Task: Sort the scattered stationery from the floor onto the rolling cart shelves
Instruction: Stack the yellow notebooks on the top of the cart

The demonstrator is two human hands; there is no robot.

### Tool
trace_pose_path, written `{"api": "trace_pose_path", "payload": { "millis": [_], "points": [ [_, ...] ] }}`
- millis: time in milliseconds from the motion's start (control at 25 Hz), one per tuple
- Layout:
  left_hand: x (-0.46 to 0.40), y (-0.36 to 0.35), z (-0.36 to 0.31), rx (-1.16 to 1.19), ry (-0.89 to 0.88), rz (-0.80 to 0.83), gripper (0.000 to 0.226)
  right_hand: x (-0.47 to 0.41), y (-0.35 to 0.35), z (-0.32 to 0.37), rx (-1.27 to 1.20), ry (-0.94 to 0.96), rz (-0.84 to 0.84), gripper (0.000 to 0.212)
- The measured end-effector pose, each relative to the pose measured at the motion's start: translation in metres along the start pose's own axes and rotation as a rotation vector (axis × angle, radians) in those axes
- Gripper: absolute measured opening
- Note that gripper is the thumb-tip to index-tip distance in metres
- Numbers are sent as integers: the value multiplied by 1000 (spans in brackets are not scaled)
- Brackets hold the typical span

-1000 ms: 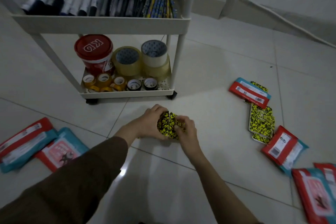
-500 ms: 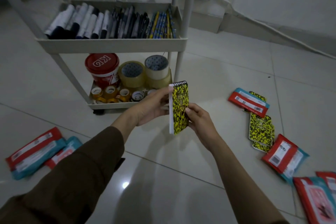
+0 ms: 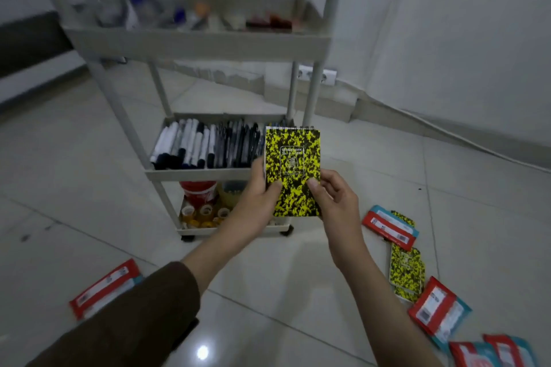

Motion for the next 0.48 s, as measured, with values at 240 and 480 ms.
{"api": "trace_pose_path", "payload": {
  "millis": [240, 480],
  "points": [
    [34, 13, -213, 33, -88, -95, 47, 21, -31, 216, 34, 153, -123, 34],
    [47, 41, -419, 42, -64, -112, 62, 2, -49, 416, 193, 203, -28, 42]
  ]
}}
Point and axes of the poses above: each hand's wrist, its own x-axis away from the middle knuckle, its own y-axis out of the back of the hand, z = x × y, the point moved 6 cm from there along -x, towards the middle knuckle, and after that the axes turned 1 degree about y, right-handed, at the moved point
